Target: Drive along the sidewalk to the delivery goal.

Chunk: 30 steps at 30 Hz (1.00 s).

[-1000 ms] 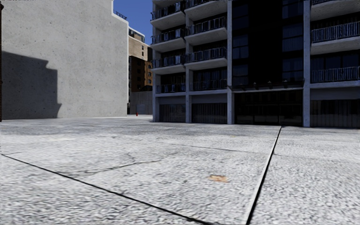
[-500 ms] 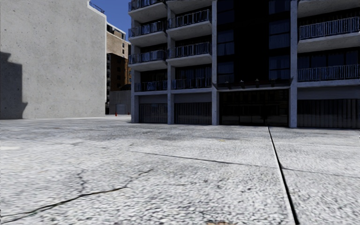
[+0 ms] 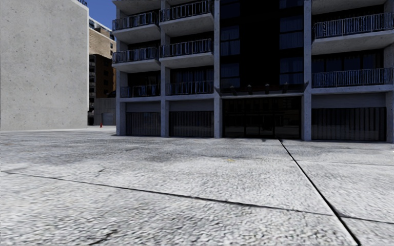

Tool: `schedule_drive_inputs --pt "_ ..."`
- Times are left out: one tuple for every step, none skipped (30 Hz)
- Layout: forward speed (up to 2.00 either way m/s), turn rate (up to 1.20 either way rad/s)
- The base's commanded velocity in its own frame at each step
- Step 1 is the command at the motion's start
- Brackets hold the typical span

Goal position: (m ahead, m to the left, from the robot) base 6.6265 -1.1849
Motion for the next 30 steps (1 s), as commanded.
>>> schedule_drive_inputs --pt "2.00 -0.34" --pt "2.00 -0.34" --pt "2.00 -0.34" --pt "2.00 -0.34" --pt "2.00 -0.34" --pt "2.00 -0.34" --pt "2.00 -0.34" --pt "2.00 -0.34" --pt "2.00 -0.34" --pt "2.00 -0.34" --pt "2.00 -0.34" --pt "2.00 -0.34" --pt "2.00 -0.34" --pt "2.00 -0.34" --pt "2.00 -0.34" --pt "2.00 -0.34" --pt "2.00 -0.34" --pt "2.00 -0.34" --pt "2.00 -0.34" --pt "2.00 -0.34" --pt "2.00 -0.34" --pt "2.00 -0.34" --pt "2.00 -0.34" --pt "2.00 -0.34" --pt "2.00 -0.34" --pt "2.00 -0.34" --pt "2.00 -0.20" --pt "2.00 -0.20" --pt "2.00 0.00" --pt "2.00 0.00"
